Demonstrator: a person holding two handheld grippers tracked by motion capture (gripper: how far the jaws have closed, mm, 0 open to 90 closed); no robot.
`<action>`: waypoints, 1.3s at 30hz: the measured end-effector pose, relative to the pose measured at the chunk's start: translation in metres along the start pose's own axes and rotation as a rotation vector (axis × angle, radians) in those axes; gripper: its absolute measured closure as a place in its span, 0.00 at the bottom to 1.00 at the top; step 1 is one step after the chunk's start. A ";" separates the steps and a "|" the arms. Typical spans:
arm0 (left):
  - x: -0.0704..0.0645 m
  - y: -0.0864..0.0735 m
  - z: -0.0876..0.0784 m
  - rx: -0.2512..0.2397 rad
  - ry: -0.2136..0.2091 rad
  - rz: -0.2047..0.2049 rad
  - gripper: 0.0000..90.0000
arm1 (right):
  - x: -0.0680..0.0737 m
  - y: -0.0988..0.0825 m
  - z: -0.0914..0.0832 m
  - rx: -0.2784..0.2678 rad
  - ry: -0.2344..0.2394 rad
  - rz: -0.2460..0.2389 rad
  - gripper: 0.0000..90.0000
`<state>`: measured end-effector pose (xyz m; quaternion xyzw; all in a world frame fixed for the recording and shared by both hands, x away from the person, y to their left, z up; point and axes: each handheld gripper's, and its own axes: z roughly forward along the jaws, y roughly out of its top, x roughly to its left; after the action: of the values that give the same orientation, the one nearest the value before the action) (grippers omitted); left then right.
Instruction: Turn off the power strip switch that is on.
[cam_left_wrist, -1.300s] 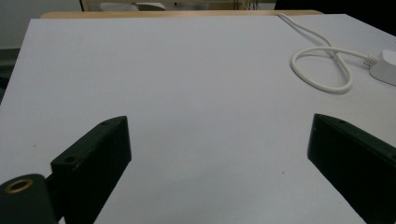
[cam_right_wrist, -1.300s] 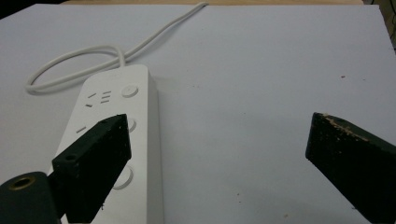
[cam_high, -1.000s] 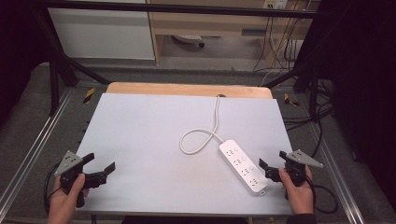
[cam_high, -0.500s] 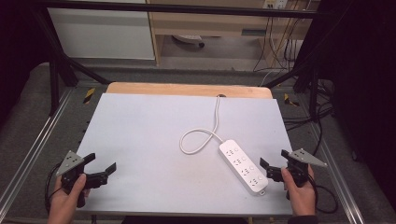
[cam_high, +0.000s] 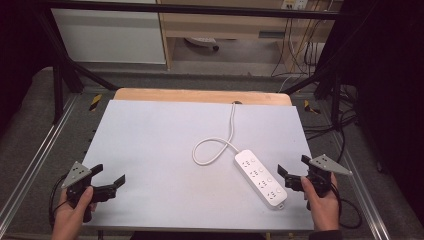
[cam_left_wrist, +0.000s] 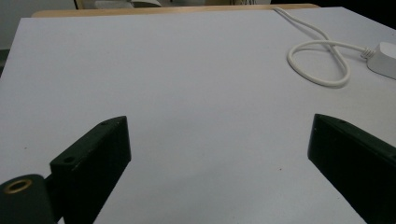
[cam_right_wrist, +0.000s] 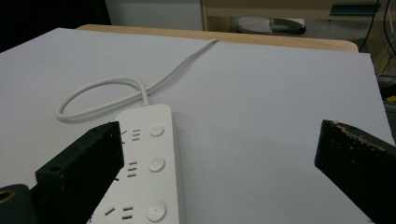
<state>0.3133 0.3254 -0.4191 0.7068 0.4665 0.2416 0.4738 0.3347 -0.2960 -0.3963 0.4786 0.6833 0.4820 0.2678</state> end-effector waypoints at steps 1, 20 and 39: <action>0.000 0.000 0.000 0.001 0.000 0.005 0.06 | 0.000 0.002 0.000 -0.001 0.000 -0.007 0.02; -0.001 0.000 0.001 0.012 0.004 0.012 0.06 | 0.009 0.029 0.013 0.013 0.021 -0.048 0.02; -0.001 -0.001 0.002 0.015 0.005 0.013 0.06 | 0.022 0.042 0.033 0.029 0.068 -0.072 0.02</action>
<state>0.3137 0.3239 -0.4203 0.7128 0.4648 0.2428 0.4658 0.3701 -0.2596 -0.3688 0.4411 0.7156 0.4780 0.2546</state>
